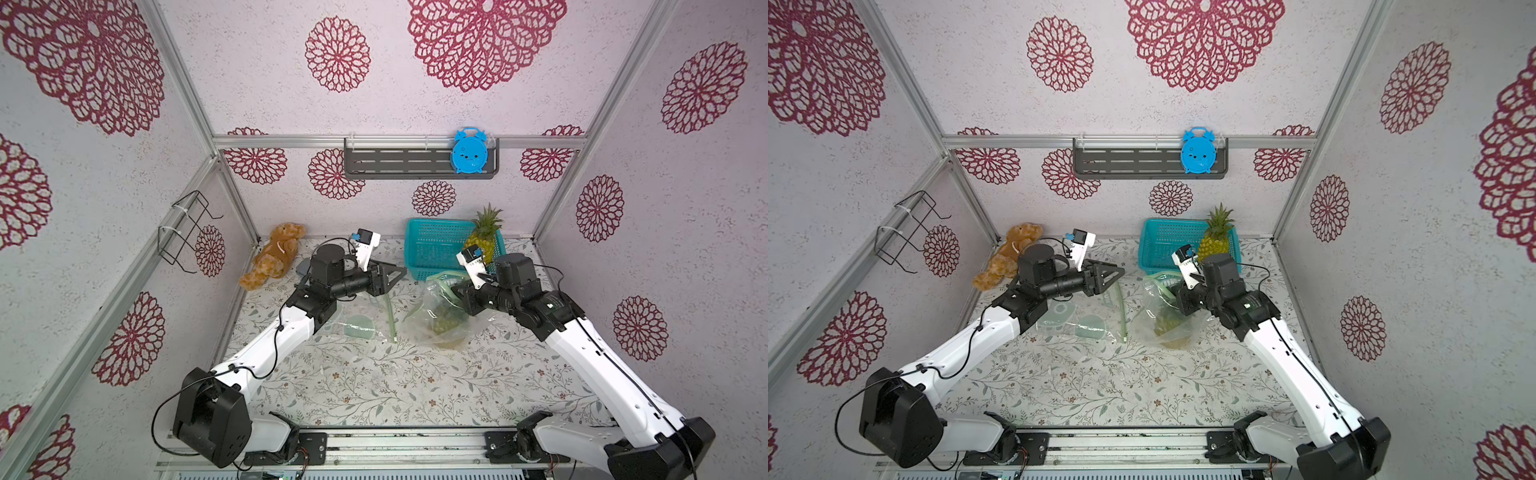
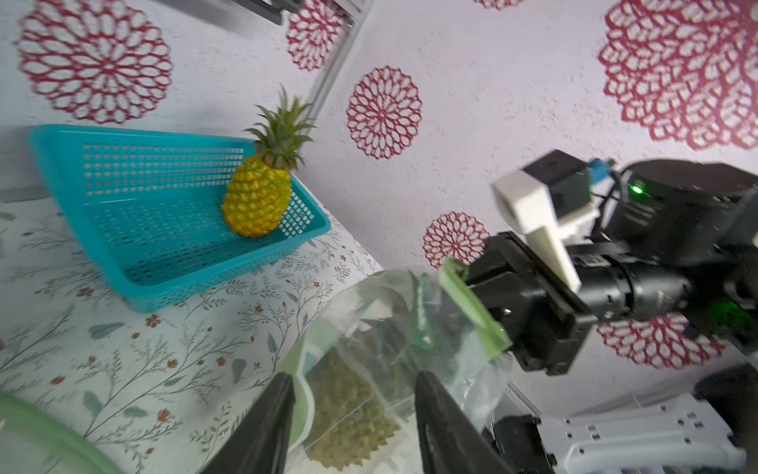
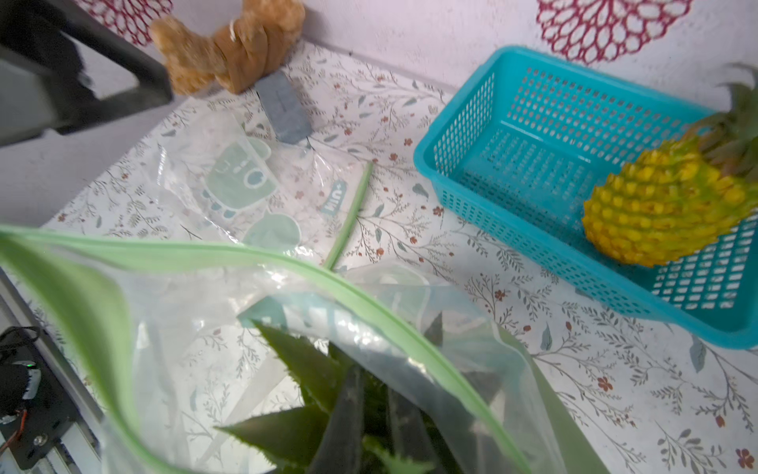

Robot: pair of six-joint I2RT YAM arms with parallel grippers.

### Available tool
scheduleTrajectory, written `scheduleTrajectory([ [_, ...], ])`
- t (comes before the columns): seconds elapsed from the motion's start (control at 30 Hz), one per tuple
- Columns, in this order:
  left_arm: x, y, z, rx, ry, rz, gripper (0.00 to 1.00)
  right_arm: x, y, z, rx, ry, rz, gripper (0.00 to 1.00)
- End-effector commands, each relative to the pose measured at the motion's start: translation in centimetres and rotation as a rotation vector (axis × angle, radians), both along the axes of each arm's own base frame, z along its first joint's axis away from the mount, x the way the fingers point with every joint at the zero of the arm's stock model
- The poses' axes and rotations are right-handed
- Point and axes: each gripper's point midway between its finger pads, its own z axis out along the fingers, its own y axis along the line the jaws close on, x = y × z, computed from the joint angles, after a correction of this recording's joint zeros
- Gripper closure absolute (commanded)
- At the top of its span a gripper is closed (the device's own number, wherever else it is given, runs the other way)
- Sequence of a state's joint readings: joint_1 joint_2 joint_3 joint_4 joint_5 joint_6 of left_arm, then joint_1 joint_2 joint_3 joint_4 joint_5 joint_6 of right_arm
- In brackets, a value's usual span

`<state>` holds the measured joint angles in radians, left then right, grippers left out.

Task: Open the zip-top bag and take out the pineapple
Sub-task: Pick up the pineapple from the zipper food storage bag.

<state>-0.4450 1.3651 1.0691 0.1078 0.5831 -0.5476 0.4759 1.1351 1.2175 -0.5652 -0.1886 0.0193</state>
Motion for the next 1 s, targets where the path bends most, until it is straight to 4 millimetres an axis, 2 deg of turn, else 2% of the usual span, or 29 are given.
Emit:
scheduleTrajectory([
  [0.0, 2.3, 2.9, -0.1, -0.041, 0.034, 0.201, 0.45, 0.2, 1.2, 8.6, 0.187, -0.226, 0.042, 1.0],
  [0.27, 4.3, 6.0, -3.8, -0.123, 0.23, 0.422, 0.37, 0.5, 3.5, 14.4, 0.341, -0.333, 0.129, 1.0],
  [0.33, 4.4, 6.2, -4.1, -0.151, 0.258, 0.44, 0.37, 0.8, 4.0, 15.5, 0.363, -0.349, 0.142, 1.0],
  [0.47, 4.3, 7.2, -4.4, -0.194, 0.283, 0.503, 0.29, 1.4, 4.8, 17.3, 0.396, -0.383, 0.155, 1.0],
  [0.7, 3.6, 8.7, -4.7, -0.335, 0.305, 0.576, 0.15, 2.3, 5.8, 19.5, 0.438, -0.41, 0.165, 1.0],
  [0.97, 3.4, 8.1, -4.6, -0.467, 0.303, 0.537, 0.13, 2.9, 7.3, 20.3, 0.465, -0.415, 0.186, 1.0],
])
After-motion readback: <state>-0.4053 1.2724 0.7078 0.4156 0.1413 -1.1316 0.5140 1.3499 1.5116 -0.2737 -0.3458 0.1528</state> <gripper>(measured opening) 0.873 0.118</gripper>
